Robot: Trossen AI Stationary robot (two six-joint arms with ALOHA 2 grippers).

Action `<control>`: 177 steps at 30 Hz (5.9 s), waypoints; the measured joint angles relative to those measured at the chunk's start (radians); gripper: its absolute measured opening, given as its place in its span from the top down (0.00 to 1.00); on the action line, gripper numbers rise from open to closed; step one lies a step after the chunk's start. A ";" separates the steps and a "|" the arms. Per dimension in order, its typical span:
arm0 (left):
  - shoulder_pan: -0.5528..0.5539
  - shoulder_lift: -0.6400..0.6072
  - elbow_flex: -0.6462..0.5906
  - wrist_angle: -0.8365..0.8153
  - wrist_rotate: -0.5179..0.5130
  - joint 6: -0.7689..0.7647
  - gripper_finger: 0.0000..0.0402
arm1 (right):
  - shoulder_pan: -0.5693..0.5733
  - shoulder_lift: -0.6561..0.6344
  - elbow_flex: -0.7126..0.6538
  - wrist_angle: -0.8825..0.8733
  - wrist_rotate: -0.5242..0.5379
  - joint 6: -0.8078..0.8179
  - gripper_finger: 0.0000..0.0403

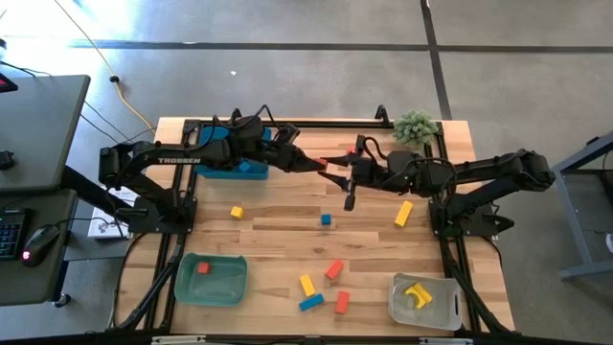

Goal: Sort & place blocks by color
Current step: Put the orange block into the green bin, then put the yellow block into the gray bin

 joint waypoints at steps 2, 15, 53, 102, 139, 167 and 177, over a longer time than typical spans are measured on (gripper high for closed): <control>0.000 0.000 0.000 0.000 0.013 0.009 0.72 | 0.000 0.000 0.000 0.000 -0.002 0.009 0.69; -0.006 -0.065 0.000 -0.228 0.025 0.214 0.73 | 0.049 0.003 -0.001 -0.031 0.070 0.110 0.39; -0.863 -0.314 -0.001 -1.619 -0.591 0.013 0.73 | -0.047 0.001 0.000 -0.213 0.113 0.459 0.40; -0.976 0.062 -0.002 -1.466 -0.485 0.114 0.66 | -0.010 0.001 0.000 -1.488 -0.280 1.204 0.40; -0.727 -0.182 0.126 -1.461 -0.663 0.192 0.48 | 0.174 0.001 -0.246 -1.433 -0.034 1.926 0.40; -0.509 -0.275 0.126 -1.460 -0.767 0.597 0.48 | 0.214 0.000 -0.452 -1.165 -0.029 2.369 0.59; -0.454 -0.275 0.125 -1.460 -0.767 0.614 0.48 | 0.214 0.003 -0.425 -1.158 -0.061 2.219 0.77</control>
